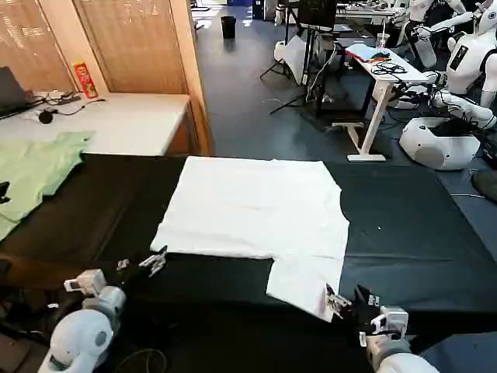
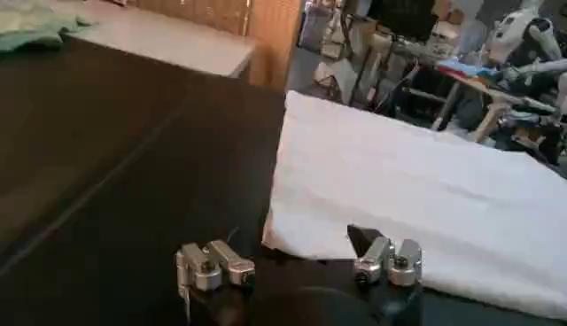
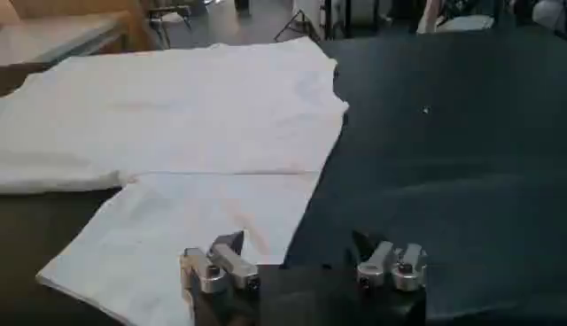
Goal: Fold and organize the clothes.
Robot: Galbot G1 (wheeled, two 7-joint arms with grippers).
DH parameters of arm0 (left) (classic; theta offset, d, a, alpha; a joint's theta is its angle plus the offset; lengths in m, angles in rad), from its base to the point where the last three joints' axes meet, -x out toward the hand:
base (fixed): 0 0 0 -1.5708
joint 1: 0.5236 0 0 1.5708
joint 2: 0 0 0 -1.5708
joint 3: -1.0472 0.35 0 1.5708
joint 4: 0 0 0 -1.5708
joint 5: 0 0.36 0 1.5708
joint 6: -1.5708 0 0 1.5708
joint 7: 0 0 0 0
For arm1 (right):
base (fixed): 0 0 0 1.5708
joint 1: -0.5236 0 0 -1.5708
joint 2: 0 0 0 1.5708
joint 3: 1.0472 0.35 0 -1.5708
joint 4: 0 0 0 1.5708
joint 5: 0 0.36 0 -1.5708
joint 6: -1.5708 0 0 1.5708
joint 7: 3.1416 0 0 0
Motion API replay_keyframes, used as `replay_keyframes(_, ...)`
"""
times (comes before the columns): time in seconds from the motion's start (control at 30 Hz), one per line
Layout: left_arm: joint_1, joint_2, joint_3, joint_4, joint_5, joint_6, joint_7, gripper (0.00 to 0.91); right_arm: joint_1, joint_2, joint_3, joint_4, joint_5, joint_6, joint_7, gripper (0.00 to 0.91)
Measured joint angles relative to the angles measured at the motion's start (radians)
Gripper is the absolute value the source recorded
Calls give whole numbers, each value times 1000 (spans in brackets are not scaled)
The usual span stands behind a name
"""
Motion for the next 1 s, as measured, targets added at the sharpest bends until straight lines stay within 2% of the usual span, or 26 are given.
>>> replay_keyframes(0.13, -16, -3, 5, 16, 10, -10, 2, 878, -2, 10, -10, -9, -33, 19, -13, 878)
replay_keyframes(0.17, -21, -3, 7, 19, 10, -11, 3, 809, -2, 12, -13, -10, -39, 20, -15, 858)
replay_keyframes(0.2, -27, -4, 8, 29, 10, -12, 2, 722, -2, 14, -15, -14, -49, 22, -17, 790)
replay_keyframes(0.23, -34, -6, 11, 36, 10, -15, 3, 575, -2, 17, -20, -17, -57, 23, -17, 722)
replay_keyframes(0.27, -40, -8, 13, 47, 11, -18, 3, 517, -2, 19, -24, -18, -62, 23, -17, 605)
replay_keyframes(0.33, -45, -10, 18, 58, 12, -20, 4, 468, -2, 24, -33, -25, -73, 24, -17, 458)
replay_keyframes(0.37, -45, -11, 21, 62, 15, -21, 6, 400, -2, 25, -37, -26, -76, 24, -16, 234)
replay_keyframes(0.4, -46, -12, 24, 66, 18, -21, 6, 361, -2, 27, -41, -28, -78, 24, -14, 205)
replay_keyframes(0.43, -46, -13, 27, 70, 24, -22, 6, 224, -3, 29, -43, -29, -78, 23, -10, 117)
replay_keyframes(0.47, -48, -16, 28, 75, 31, -24, 6, 176, -5, 30, -45, -28, -79, 20, -6, 78)
replay_keyframes(0.57, -53, -23, 29, 91, 36, -29, 4, 146, -11, 32, -48, -21, -76, 14, 7, 49)
replay_keyframes(0.63, -52, -24, 29, 98, 39, -33, 4, 39, -15, 33, -48, -14, -72, 6, 13, 39)
replay_keyframes(0.7, -48, -25, 27, 98, 39, -34, 5, 0, -23, 32, -44, -4, -68, -1, 22, 39)
replay_keyframes(1.0, 12, -41, 2, 26, 78, -31, -11, 0, -89, 12, -11, 101, -50, -66, 74, 20)
